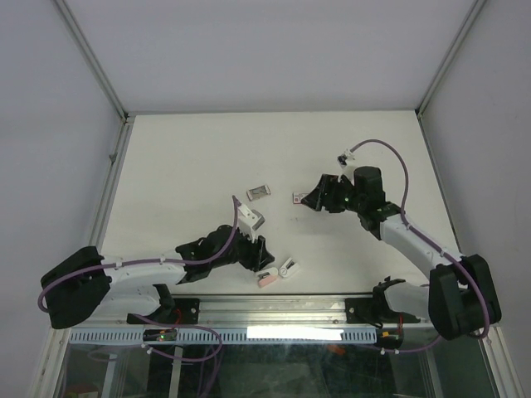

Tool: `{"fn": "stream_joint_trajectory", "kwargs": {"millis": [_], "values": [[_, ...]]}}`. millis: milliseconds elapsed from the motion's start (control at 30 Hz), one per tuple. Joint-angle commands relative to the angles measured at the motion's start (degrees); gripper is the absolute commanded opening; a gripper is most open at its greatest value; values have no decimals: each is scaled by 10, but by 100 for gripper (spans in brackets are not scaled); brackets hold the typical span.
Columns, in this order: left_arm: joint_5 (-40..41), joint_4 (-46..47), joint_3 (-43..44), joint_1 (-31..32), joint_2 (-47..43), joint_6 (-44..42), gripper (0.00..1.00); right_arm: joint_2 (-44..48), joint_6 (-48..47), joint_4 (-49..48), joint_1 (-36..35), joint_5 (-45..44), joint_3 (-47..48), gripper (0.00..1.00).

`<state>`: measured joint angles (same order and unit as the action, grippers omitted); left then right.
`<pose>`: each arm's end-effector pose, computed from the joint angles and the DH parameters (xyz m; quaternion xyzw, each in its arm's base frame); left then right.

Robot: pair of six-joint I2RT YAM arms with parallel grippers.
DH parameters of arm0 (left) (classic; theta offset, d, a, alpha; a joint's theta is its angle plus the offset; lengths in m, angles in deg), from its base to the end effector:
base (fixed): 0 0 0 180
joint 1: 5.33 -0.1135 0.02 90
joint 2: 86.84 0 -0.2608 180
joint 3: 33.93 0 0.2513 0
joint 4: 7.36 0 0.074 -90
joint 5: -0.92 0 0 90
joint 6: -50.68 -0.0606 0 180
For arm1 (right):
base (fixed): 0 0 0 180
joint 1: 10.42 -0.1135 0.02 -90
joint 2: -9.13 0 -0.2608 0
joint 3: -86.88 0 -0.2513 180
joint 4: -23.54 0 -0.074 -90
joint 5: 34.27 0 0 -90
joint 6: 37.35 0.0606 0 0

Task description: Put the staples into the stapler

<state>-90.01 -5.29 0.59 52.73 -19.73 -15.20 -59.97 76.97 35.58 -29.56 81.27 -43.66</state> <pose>0.1294 -0.2095 0.1501 0.2573 0.8293 -0.3313 0.3692 0.2495 0.1142 0.2051 -0.0691 0.8557 0.3552 0.3700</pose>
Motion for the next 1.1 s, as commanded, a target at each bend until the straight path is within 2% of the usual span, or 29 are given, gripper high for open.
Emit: {"fn": "stream_joint_trajectory", "kwargs": {"millis": [0,267,567,1067], "values": [[58,-61,27,34,-13,-4,45,28,-2,14,-2,2,-14,72],[81,-96,19,79,-27,42,42,30,3,9,-2,-1,-18,72],[76,-97,-2,80,-62,57,43,30,-2,13,-2,-6,-21,72],[58,-135,-14,81,-62,79,37,37,-4,20,-2,-10,-21,72]]}}
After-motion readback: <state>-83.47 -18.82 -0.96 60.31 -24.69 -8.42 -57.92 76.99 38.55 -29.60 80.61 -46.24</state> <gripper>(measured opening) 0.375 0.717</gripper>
